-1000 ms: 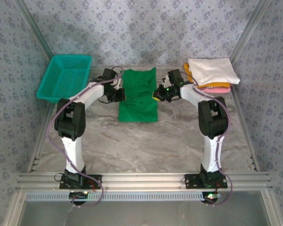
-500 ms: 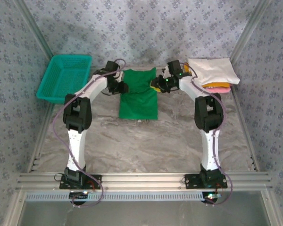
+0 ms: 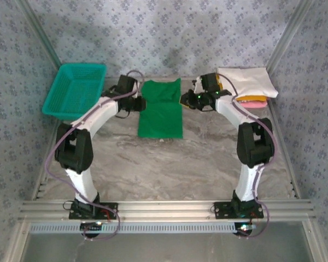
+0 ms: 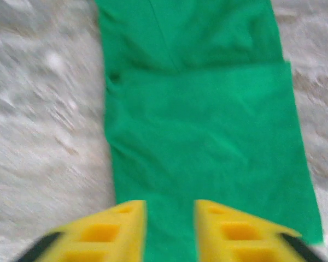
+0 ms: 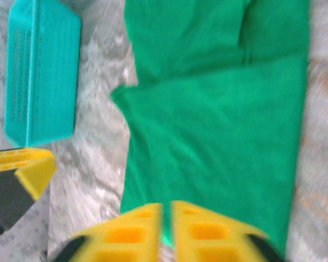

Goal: Fold and stack the t-shirts

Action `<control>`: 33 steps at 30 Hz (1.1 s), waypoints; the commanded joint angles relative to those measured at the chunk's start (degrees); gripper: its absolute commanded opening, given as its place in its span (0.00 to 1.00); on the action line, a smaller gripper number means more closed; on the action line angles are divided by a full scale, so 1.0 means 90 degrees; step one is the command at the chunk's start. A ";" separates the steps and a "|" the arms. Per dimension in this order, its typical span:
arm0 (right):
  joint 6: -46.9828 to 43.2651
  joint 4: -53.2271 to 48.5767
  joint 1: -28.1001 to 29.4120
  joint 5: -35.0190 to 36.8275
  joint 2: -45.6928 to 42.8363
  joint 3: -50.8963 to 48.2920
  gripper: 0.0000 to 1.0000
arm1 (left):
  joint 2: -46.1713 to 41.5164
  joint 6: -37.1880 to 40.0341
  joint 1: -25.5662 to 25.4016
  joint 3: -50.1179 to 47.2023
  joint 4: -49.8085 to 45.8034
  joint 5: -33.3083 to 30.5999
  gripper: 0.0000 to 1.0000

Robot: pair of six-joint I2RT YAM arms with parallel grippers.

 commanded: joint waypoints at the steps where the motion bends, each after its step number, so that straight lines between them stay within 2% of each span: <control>1: -0.0024 0.0676 0.0457 -0.0059 -0.0009 -0.0668 0.00 | 0.0144 -0.0283 0.0026 -0.0926 0.1402 0.0676 0.08; 3: 0.0294 0.1163 0.0605 -0.0318 0.0311 -0.0664 0.00 | 0.0531 -0.0348 -0.0027 -0.0631 0.1320 0.0974 0.00; 6: 0.0838 0.1594 0.0685 -0.0558 0.0934 -0.0499 0.00 | 0.0910 -0.0583 -0.0135 -0.0740 0.1608 0.1044 0.00; 15: 0.0851 0.1879 0.0663 -0.0189 0.1649 -0.0963 0.00 | 0.1338 -0.0983 -0.0131 -0.1639 0.1844 0.0650 0.00; 24: 0.1088 0.2470 0.0729 -0.0242 0.1336 -0.2410 0.00 | 0.0862 -0.1453 -0.0311 -0.2959 0.2223 0.0691 0.00; 29: 0.1162 0.2469 0.0771 -0.0230 0.0836 -0.3084 0.00 | 0.0192 -0.1953 -0.0549 -0.3884 0.2275 0.0592 0.00; 32: 0.1142 0.2234 0.0761 -0.0274 0.0495 -0.3166 0.00 | -0.0295 -0.1967 -0.0685 -0.3975 0.1933 0.0315 0.00; 33: 0.1142 0.2188 0.0766 -0.0269 0.0352 -0.3155 0.00 | -0.0403 -0.1930 -0.0683 -0.3880 0.1778 0.0218 0.05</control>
